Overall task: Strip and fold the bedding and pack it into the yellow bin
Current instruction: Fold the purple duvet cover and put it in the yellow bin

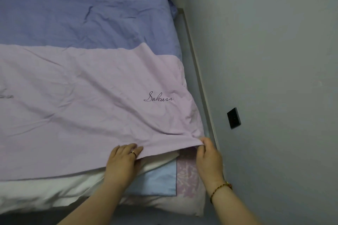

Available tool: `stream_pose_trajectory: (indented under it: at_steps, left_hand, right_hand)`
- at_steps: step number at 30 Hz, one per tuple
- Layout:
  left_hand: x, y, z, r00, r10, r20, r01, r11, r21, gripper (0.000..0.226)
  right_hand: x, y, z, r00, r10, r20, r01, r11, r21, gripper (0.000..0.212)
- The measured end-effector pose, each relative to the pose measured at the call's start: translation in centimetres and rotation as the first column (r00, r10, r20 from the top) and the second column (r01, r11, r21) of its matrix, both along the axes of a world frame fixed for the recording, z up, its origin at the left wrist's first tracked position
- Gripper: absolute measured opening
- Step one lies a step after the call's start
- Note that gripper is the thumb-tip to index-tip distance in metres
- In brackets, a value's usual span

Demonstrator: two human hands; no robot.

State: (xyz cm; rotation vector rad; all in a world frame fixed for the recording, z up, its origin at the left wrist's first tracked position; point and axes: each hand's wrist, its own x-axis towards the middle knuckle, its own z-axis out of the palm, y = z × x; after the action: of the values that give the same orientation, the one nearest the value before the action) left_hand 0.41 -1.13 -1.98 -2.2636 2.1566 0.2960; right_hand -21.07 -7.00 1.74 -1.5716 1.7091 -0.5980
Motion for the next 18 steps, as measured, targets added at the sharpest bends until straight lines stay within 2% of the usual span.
stream_pose_trajectory:
  at_steps: [3,5,6,7,8,10,12,15,16,18]
  left_hand:
    - [0.5,-0.9,1.5,0.999,0.035,-0.040,-0.036,0.999,-0.028,0.035]
    - [1.7,-1.3,2.4,0.989,0.122,-0.080,-0.127,0.990,-0.059,0.033]
    - [2.7,-1.1,3.3,0.971,0.201,-0.128,-0.204,0.979,-0.014,0.036]
    - [3.5,-1.0,4.0,0.945,0.292,-0.147,-0.290,0.956,0.032,0.037]
    - [4.6,-0.8,4.4,0.937,0.336,-0.095,-0.331,0.941,0.068,0.036]
    - [6.6,-0.1,5.3,0.942,0.336,-0.017,-0.333,0.938,0.102,0.035]
    - [7.8,0.6,6.9,0.936,0.353,-0.020,-0.348,0.930,0.121,0.036]
    - [9.1,1.2,9.8,0.914,0.400,-0.070,-0.394,0.915,0.089,0.037]
    - [9.3,1.5,10.8,0.916,0.396,-0.065,-0.390,0.917,0.091,0.037]
    - [9.6,2.2,13.1,0.923,0.380,-0.055,-0.373,0.922,0.107,0.039]
  right_hand:
    - [1.0,-1.2,2.8,0.992,-0.081,0.093,0.085,0.995,-0.047,0.023]
    - [1.3,-1.9,4.1,0.991,-0.076,0.108,0.085,0.993,-0.082,0.023]
    - [1.5,-2.1,4.5,0.995,-0.053,0.082,0.062,0.993,-0.103,0.023]
    - [1.3,-2.2,4.8,1.000,-0.023,0.016,0.025,0.990,-0.139,0.025]
    - [1.1,-2.3,5.0,0.997,0.007,-0.074,-0.020,0.985,-0.174,0.026]
    - [0.8,-2.0,5.8,0.968,0.079,-0.239,-0.146,0.949,-0.280,0.027]
    - [0.8,-1.4,6.6,0.885,0.175,-0.431,-0.336,0.882,-0.330,0.027]
    - [1.2,0.0,9.1,0.786,0.388,-0.481,-0.467,0.883,-0.050,0.038]
    - [1.2,0.3,9.7,0.727,0.436,-0.531,-0.497,0.867,0.031,0.042]
    - [1.3,1.2,11.0,0.582,0.490,-0.649,-0.551,0.825,0.128,0.031]
